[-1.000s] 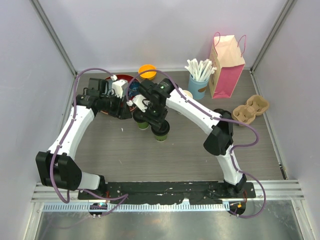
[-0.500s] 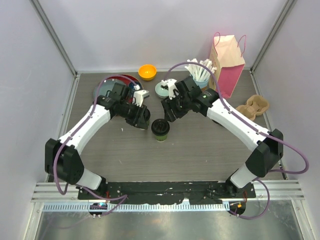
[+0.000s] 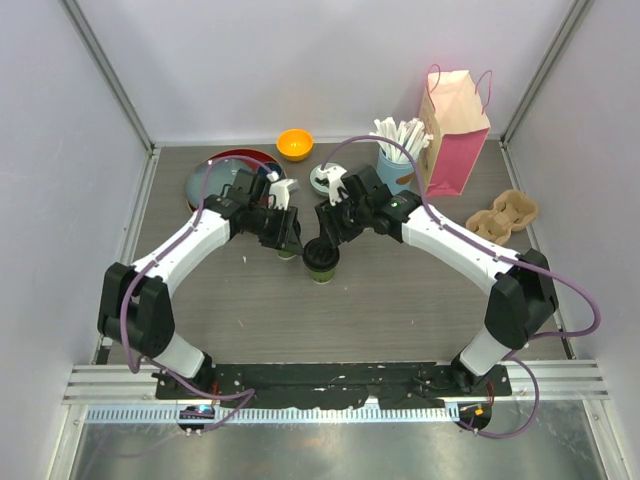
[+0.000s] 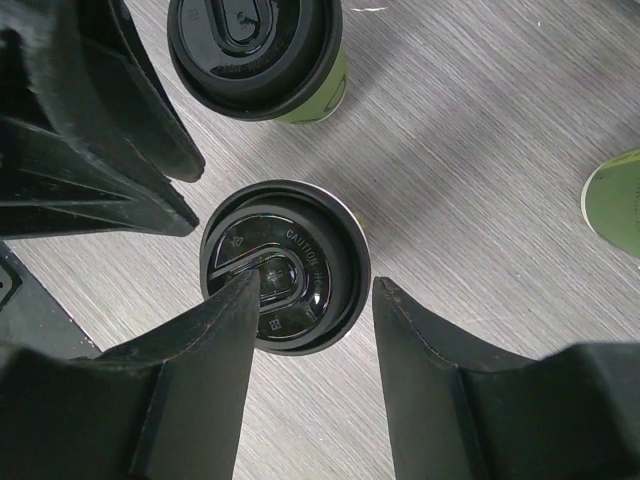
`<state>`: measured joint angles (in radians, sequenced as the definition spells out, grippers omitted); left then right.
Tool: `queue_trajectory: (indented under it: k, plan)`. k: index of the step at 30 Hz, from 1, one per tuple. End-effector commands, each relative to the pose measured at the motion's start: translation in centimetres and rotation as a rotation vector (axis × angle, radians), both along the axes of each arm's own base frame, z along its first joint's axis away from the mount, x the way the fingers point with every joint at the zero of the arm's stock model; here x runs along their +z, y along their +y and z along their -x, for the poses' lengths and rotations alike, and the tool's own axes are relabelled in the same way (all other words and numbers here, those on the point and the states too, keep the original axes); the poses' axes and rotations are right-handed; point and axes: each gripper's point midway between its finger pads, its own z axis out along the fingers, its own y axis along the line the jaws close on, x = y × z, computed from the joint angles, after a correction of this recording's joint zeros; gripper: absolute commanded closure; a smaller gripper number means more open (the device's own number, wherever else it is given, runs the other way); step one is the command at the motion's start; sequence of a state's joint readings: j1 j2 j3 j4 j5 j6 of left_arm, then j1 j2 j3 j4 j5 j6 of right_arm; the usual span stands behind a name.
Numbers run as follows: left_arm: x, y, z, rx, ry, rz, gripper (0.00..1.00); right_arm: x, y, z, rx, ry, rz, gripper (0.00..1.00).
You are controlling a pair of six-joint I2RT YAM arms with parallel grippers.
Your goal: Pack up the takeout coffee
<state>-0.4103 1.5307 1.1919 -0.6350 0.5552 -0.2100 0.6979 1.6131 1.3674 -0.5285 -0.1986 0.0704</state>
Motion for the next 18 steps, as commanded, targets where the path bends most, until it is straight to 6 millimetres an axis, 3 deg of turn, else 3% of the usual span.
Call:
queue_trajectory:
  k: [1,7,18]
  plan:
    - [-0.5,-0.7,-1.2,0.026,-0.010,0.006,0.65,0.6,0.6,-1.1,0.010,-0.054,-0.029,0.46]
    - [-0.5,-1.1,-1.9,0.006,-0.045,0.013,0.65,-0.4,0.9,-0.5,0.056,-0.038,-0.031,0.44]
    - [-2.8,-1.4,-1.3,-0.026,0.018,0.011,0.71,-3.3,0.5,1.2,0.108,0.016,-0.013,0.46]
